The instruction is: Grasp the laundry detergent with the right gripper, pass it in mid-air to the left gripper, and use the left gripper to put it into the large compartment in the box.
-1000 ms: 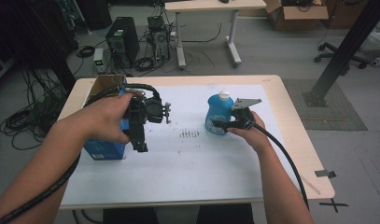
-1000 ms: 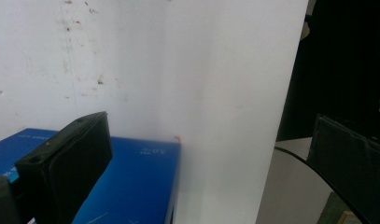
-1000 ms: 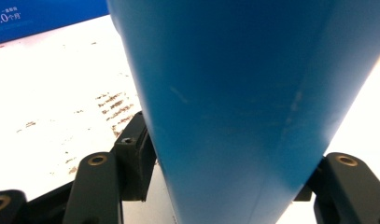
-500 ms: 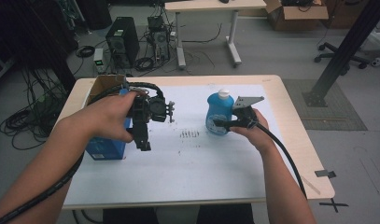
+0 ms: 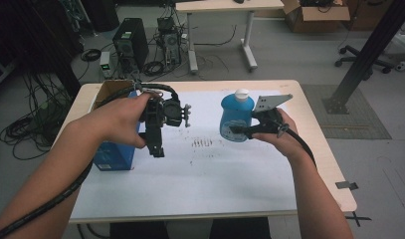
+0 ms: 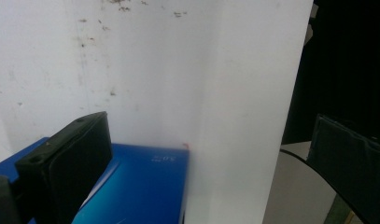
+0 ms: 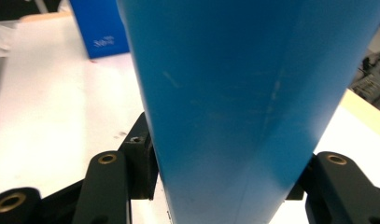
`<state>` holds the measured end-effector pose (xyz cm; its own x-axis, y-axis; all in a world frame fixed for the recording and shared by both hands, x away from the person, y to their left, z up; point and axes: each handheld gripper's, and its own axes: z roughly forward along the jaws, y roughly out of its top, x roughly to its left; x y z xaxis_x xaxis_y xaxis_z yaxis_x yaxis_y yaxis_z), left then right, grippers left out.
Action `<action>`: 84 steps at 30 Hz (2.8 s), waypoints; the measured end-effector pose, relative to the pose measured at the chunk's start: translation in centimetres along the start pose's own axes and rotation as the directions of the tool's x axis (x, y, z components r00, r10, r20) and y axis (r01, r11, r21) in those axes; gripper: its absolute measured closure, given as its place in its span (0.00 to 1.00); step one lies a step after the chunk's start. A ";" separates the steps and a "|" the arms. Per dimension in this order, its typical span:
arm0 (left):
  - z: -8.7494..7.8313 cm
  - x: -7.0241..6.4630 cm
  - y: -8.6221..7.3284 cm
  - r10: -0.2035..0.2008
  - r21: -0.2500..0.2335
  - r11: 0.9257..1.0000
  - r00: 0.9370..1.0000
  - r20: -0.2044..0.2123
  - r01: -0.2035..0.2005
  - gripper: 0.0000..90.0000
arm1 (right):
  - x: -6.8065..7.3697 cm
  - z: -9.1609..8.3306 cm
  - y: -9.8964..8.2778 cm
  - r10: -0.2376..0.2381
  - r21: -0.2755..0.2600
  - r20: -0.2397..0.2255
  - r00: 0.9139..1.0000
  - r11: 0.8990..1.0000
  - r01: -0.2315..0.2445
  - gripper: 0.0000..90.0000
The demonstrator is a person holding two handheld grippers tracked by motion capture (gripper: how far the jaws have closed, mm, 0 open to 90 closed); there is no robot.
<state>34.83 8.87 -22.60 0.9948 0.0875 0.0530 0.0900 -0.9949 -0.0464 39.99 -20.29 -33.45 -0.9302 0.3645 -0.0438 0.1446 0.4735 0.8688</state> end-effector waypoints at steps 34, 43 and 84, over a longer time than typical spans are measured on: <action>0.0 0.0 1.3 0.027 -0.017 0.999 0.999 0.026 -0.027 0.00 | 7.0 3.7 -0.4 -0.124 -0.057 -0.241 0.963 0.992 0.114 0.50; 0.0 -0.4 1.9 0.044 -0.023 0.999 0.999 0.025 -0.043 0.00 | 8.0 5.5 -0.7 -0.131 -0.042 -0.275 0.953 0.991 0.125 0.50; 1.4 -1.8 3.3 0.079 -0.060 0.995 0.995 0.065 -0.075 0.00 | 10.8 10.7 1.0 -0.154 -0.055 -0.328 0.932 0.988 0.144 0.50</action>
<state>33.44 5.53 -24.21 0.9998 0.0120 -0.0153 0.0121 -0.9999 0.0100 33.73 -7.32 -38.31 -0.9999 0.0035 -0.0127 -0.0095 0.4760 0.8794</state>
